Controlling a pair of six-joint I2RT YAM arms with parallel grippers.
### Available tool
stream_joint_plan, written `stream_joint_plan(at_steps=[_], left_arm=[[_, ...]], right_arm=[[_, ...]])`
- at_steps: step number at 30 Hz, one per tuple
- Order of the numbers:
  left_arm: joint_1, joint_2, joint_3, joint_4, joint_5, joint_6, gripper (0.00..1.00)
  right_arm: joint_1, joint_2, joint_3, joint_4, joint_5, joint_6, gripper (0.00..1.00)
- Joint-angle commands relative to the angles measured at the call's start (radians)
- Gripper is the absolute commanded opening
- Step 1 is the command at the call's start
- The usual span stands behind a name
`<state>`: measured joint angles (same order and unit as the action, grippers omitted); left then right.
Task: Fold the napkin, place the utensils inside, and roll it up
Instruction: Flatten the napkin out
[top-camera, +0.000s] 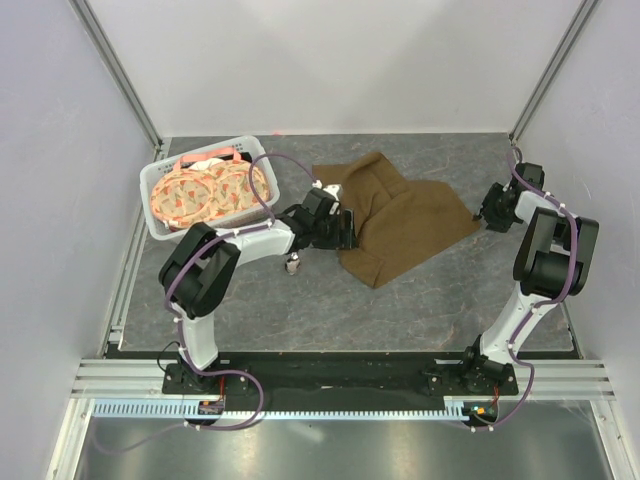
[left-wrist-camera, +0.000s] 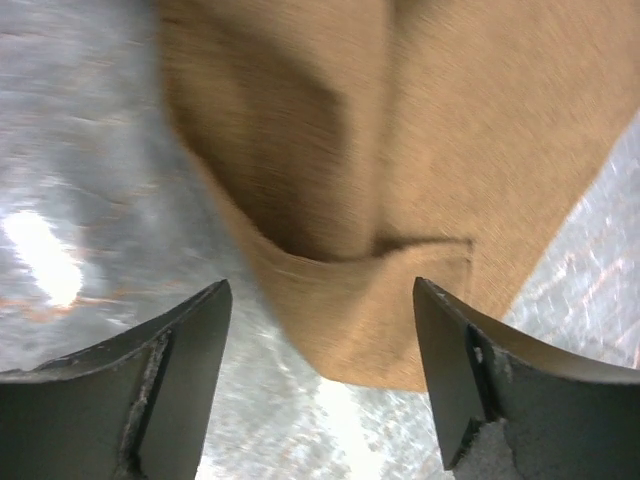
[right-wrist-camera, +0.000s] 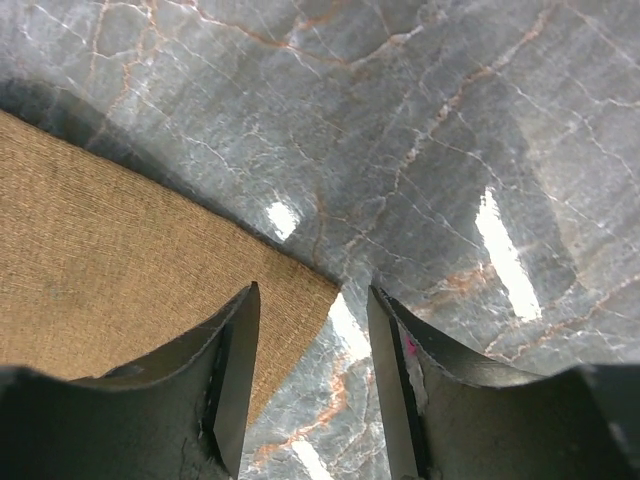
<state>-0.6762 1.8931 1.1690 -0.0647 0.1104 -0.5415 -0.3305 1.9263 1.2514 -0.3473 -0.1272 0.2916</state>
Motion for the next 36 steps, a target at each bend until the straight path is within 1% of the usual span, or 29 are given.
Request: stream_joint_plan(at_steps=[1, 2, 4, 5, 8, 12, 15, 16, 19, 22, 23, 25, 26, 28, 29, 31, 32, 36], left_arm=[[-0.088, -0.055, 0.047, -0.009, -0.058, 0.069, 0.83], [-0.124, -0.048, 0.067, -0.05, -0.077, 0.074, 0.84], [-0.161, -0.035, 0.087, -0.084, -0.135, 0.081, 0.83], [-0.198, -0.017, 0.107, -0.11, -0.152, 0.086, 0.83], [-0.258, 0.02, 0.165, -0.151, -0.202, 0.104, 0.81], [-0.29, 0.102, 0.234, -0.234, -0.222, 0.113, 0.79], [-0.328, 0.104, 0.254, -0.26, -0.313, 0.117, 0.78], [-0.338, 0.092, 0.255, -0.273, -0.387, 0.12, 0.81], [-0.349, 0.063, 0.248, -0.296, -0.455, 0.107, 0.85], [-0.35, 0.038, 0.244, -0.322, -0.483, 0.089, 0.85], [-0.355, 0.014, 0.235, -0.333, -0.489, 0.084, 0.85], [-0.373, -0.012, 0.225, -0.337, -0.506, 0.081, 0.85], [-0.382, -0.035, 0.222, -0.346, -0.514, 0.08, 0.85], [-0.404, -0.051, 0.231, -0.35, -0.523, 0.084, 0.86], [-0.41, -0.057, 0.238, -0.348, -0.519, 0.086, 0.86], [-0.414, -0.049, 0.268, -0.346, -0.479, 0.095, 0.86], [-0.414, -0.037, 0.282, -0.346, -0.462, 0.101, 0.86], [-0.419, 0.035, 0.33, -0.35, -0.401, 0.138, 0.83]], right_arm=[[0.005, 0.051, -0.003, 0.024, -0.048, -0.002, 0.54], [0.005, 0.053, -0.004, 0.025, -0.051, -0.002, 0.54], [0.005, 0.057, -0.006, 0.027, -0.054, -0.002, 0.53], [0.005, 0.059, -0.006, 0.028, -0.055, 0.0, 0.54], [0.008, 0.06, -0.009, 0.028, -0.061, 0.001, 0.53], [0.011, 0.059, -0.013, 0.028, -0.055, 0.0, 0.53], [0.01, 0.063, -0.017, 0.028, -0.048, -0.002, 0.53], [0.01, 0.063, -0.017, 0.028, -0.048, -0.003, 0.53], [0.013, 0.072, -0.018, 0.028, -0.049, -0.005, 0.5], [0.018, 0.082, -0.018, 0.028, -0.052, -0.008, 0.43], [0.022, 0.085, -0.018, 0.027, -0.052, -0.011, 0.38], [0.025, 0.086, -0.021, 0.028, -0.055, -0.012, 0.33], [0.027, 0.086, -0.023, 0.028, -0.055, -0.015, 0.27], [0.03, 0.083, -0.03, 0.027, -0.054, -0.019, 0.2], [0.036, 0.077, -0.035, 0.027, -0.054, -0.02, 0.14], [0.039, 0.068, -0.053, 0.025, -0.045, -0.022, 0.07], [0.048, 0.053, -0.061, 0.021, -0.039, -0.02, 0.01], [0.082, -0.016, -0.14, 0.007, 0.007, -0.014, 0.0]])
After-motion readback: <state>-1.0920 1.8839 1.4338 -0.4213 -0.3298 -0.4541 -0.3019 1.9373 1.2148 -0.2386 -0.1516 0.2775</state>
